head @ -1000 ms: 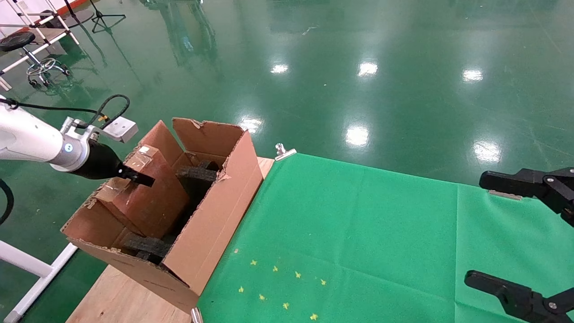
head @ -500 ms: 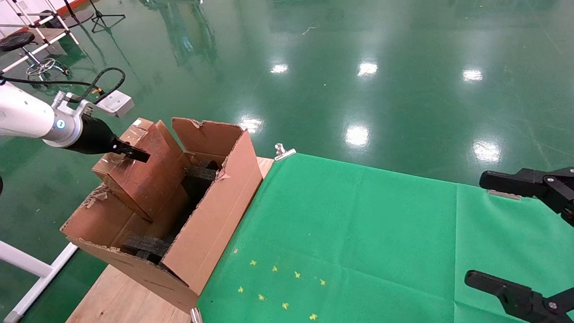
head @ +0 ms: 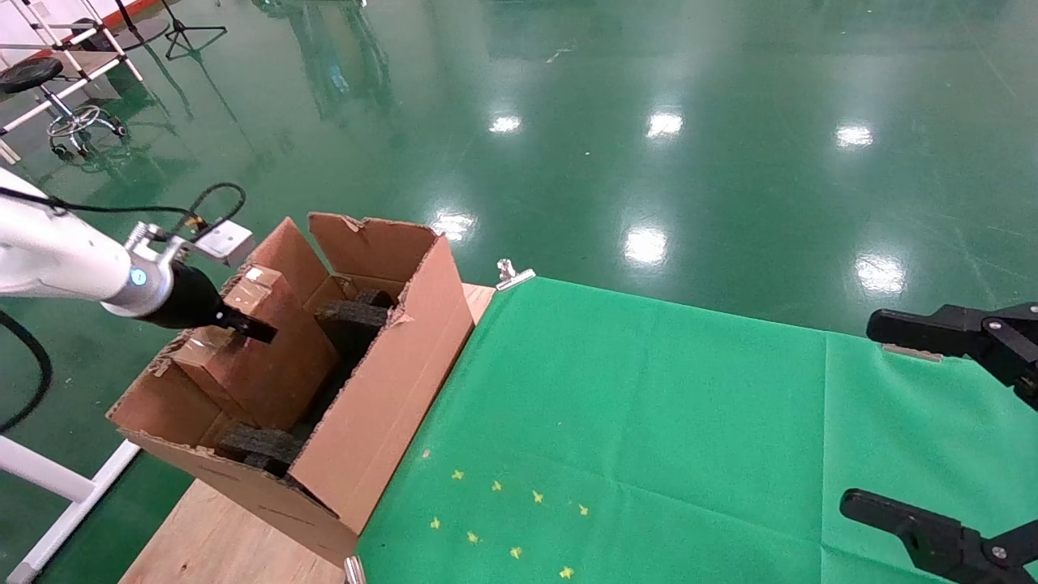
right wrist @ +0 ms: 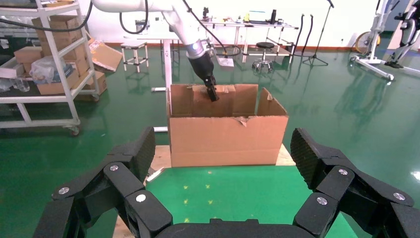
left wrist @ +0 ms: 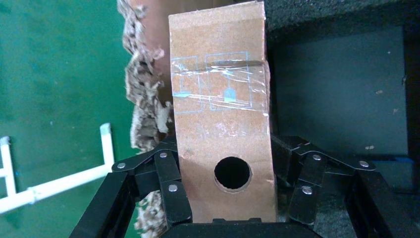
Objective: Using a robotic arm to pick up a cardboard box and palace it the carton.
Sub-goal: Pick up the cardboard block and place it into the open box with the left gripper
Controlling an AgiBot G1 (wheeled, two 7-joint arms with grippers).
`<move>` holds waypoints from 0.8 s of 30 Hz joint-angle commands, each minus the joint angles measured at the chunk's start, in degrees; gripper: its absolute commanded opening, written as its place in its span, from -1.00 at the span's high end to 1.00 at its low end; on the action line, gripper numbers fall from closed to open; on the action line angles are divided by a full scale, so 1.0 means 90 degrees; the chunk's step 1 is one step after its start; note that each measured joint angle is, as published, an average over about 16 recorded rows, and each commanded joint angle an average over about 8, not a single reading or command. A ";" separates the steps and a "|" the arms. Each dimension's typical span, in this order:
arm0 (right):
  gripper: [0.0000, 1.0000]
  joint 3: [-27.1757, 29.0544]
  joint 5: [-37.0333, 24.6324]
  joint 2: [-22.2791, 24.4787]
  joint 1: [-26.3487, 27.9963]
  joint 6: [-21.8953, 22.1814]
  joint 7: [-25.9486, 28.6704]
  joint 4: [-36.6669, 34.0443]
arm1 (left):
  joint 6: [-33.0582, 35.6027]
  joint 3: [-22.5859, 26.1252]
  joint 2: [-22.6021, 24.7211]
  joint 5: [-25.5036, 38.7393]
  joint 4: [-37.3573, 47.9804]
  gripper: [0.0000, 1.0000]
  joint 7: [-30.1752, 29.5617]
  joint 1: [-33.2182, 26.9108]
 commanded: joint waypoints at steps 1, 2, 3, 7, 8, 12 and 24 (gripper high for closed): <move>-1.00 0.0000 0.0000 0.0000 0.0000 0.0000 0.0000 0.0000 | -0.0071 -0.0021 0.0038 -0.0031 0.0053 1.00 -0.0069 0.0114; -1.00 0.0000 0.0000 0.0000 0.0000 0.0000 0.0000 0.0000 | -0.0105 -0.0038 0.0055 -0.0055 0.0073 1.00 -0.0100 0.0168; -1.00 0.0000 0.0000 0.0000 0.0000 0.0000 0.0000 0.0000 | -0.0140 -0.0055 0.0073 -0.0079 0.0093 1.00 -0.0131 0.0222; -1.00 0.0000 0.0000 0.0000 0.0000 0.0000 0.0000 0.0000 | -0.0264 -0.0099 0.0143 -0.0142 0.0162 1.00 -0.0238 0.0424; -1.00 0.0000 0.0000 0.0000 0.0000 0.0000 0.0000 0.0000 | -0.0289 -0.0102 0.0162 -0.0146 0.0173 1.00 -0.0257 0.0469; -1.00 0.0000 0.0000 0.0000 0.0000 0.0001 0.0000 -0.0001 | -0.0382 -0.0108 0.0213 -0.0153 0.0195 0.38 -0.0298 0.0610; -1.00 0.0000 0.0000 0.0001 -0.0002 0.0001 0.0000 -0.0002 | -0.0431 -0.0108 0.0232 -0.0155 0.0193 -1.00 -0.0294 0.0702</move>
